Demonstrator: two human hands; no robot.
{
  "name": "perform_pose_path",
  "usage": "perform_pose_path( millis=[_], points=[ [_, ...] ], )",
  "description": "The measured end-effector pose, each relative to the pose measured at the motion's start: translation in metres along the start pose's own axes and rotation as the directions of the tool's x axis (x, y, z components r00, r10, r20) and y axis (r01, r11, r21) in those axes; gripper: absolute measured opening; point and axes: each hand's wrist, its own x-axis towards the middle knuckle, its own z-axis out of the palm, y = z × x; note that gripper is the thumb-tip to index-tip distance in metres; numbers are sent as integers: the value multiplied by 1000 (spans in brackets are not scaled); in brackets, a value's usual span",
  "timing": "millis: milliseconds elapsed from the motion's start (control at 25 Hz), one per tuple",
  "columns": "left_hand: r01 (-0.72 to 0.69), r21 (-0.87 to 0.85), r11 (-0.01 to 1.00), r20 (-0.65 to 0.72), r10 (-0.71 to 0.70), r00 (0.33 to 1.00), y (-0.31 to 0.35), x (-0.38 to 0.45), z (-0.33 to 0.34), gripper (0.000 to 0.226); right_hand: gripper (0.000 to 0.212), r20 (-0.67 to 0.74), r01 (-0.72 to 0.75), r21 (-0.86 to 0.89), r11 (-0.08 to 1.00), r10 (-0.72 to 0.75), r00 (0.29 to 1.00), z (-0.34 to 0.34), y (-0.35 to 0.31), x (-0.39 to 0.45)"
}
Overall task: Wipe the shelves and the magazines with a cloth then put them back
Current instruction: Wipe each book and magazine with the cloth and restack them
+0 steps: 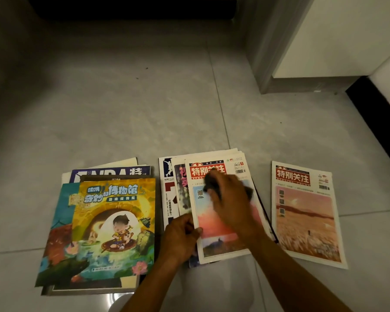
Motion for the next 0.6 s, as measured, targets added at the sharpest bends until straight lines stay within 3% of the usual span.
perform_pose_path(
  millis=[80, 120, 160, 240, 280, 320, 400, 480, 520, 600],
  points=[
    [5, 6, 1000, 3, -5, 1000, 0, 0, 1, 16, 48, 107, 306, -46, 951, -300, 948, 9, -8, -8],
    [3, 12, 1000, 2, -3, 1000, 2, 0, 1, 15, 47, 140, 378, -40, 925, -370, 919, 5, -1, 1],
    [-1, 19, 1000, 1, 1, 1000, 2, 0, 2, 15, 46, 143, 335, -46, 941, -325, 935, -1, 9, 16],
    [-9, 25, 1000, -1, 9, 1000, 3, 0, 1, 15, 40, 10, 62, -32, 998, -62, 998, -10, 25, 38],
    [-5, 28, 1000, -2, 5, 1000, 2, 1, 1, 16, 37, -45, -68, -8, 998, 67, 997, -8, 24, 40],
    [1, 29, 1000, -3, -1, 1000, 2, 1, 1, 16, 33, -73, -90, -2, 996, 90, 993, -2, 14, 35],
    [7, 32, 999, 2, -7, 1000, 1, 1, 1, 14, 30, 0, 98, 0, 995, -98, 995, 16, -15, 9],
    [16, 20, 1000, 13, -16, 1000, 3, 1, 0, 13, 42, 103, 289, 37, 957, -291, 951, 21, -22, -1],
    [19, 11, 1000, 20, -19, 1000, 4, 0, 0, 14, 51, 133, 284, 60, 957, -290, 948, 17, -17, 9],
    [16, -4, 1000, 20, -16, 1000, 6, -2, 0, 18, 58, 65, 134, 54, 990, -137, 988, 8, 0, 37]
  ],
)
